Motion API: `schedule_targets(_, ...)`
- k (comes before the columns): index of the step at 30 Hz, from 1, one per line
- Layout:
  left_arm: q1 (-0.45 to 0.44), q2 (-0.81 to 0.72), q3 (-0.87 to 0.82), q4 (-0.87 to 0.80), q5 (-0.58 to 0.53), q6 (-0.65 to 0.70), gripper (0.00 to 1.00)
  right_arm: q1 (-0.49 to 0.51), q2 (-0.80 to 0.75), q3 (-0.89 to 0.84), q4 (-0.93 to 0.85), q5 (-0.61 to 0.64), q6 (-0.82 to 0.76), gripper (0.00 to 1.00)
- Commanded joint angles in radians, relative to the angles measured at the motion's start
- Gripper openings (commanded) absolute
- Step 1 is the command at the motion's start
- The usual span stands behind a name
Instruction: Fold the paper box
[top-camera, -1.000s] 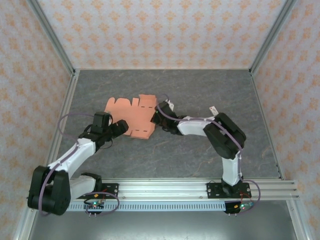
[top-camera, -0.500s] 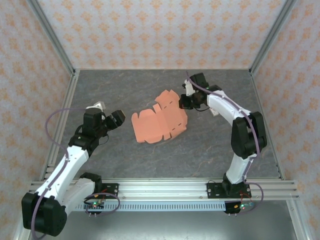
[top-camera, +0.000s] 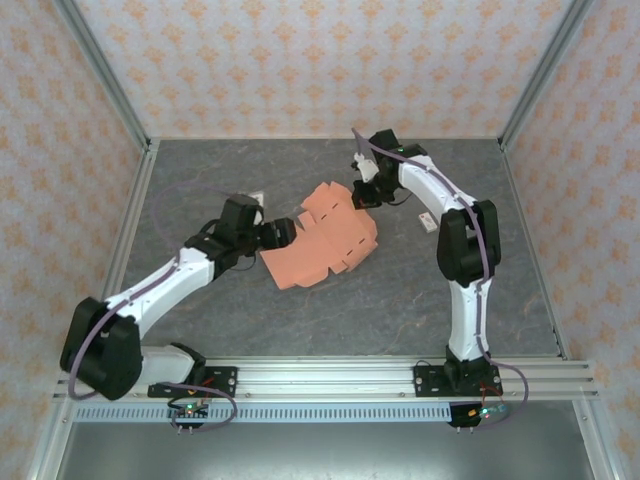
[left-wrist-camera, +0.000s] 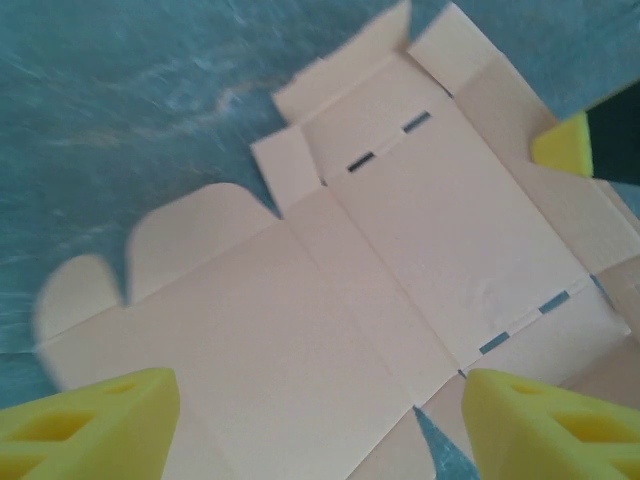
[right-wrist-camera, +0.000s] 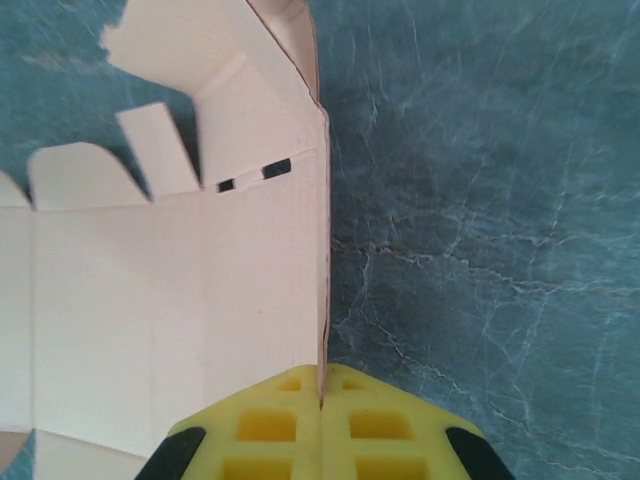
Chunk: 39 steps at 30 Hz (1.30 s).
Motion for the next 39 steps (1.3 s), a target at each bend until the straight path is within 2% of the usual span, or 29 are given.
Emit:
schedule_targets(1, -0.039, 0.077, 0.05, 0.055, 0.037, 0.033, 0.73, 0.009, 0.048, 0.074, -0.064, -0.021, -0.043, 0.0)
schedule_targets(5, -0.054, 0.204, 0.119, 0.116, 0.108, 0.025, 0.64, 0.005, 0.075, 0.1, -0.076, -0.033, -0.071, 0.0)
schedule_targets(8, -0.054, 0.257, 0.165, 0.125, 0.129, 0.028, 0.6, 0.003, 0.018, 0.073, -0.046, -0.049, -0.082, 0.0)
schedule_targets(12, -0.053, 0.206, 0.175, 0.114, 0.043, 0.106, 0.61, 0.005, -0.108, 0.024, -0.004, -0.064, -0.171, 0.0)
schedule_targets(20, -0.009, 0.17, 0.275, -0.028, -0.068, 0.375, 0.67, 0.005, -0.177, 0.054, -0.095, -0.103, -0.381, 0.0)
schedule_targets(25, 0.093, 0.201, 0.309, -0.022, 0.023, 0.543, 0.74, 0.006, -0.204, 0.022, -0.093, -0.108, -0.442, 0.0)
schedule_targets(27, 0.121, 0.24, 0.343, -0.037, 0.124, 0.617, 0.75, 0.005, -0.207, 0.02, -0.099, -0.111, -0.471, 0.0)
schedule_targets(30, 0.128, 0.3, 0.393, -0.078, 0.276, 0.72, 0.76, 0.005, -0.208, 0.02, -0.101, -0.111, -0.5, 0.0)
schedule_targets(39, 0.133, 0.494, 0.567, -0.195, 0.409, 0.901, 0.76, 0.004, -0.213, 0.019, -0.114, -0.164, -0.576, 0.0)
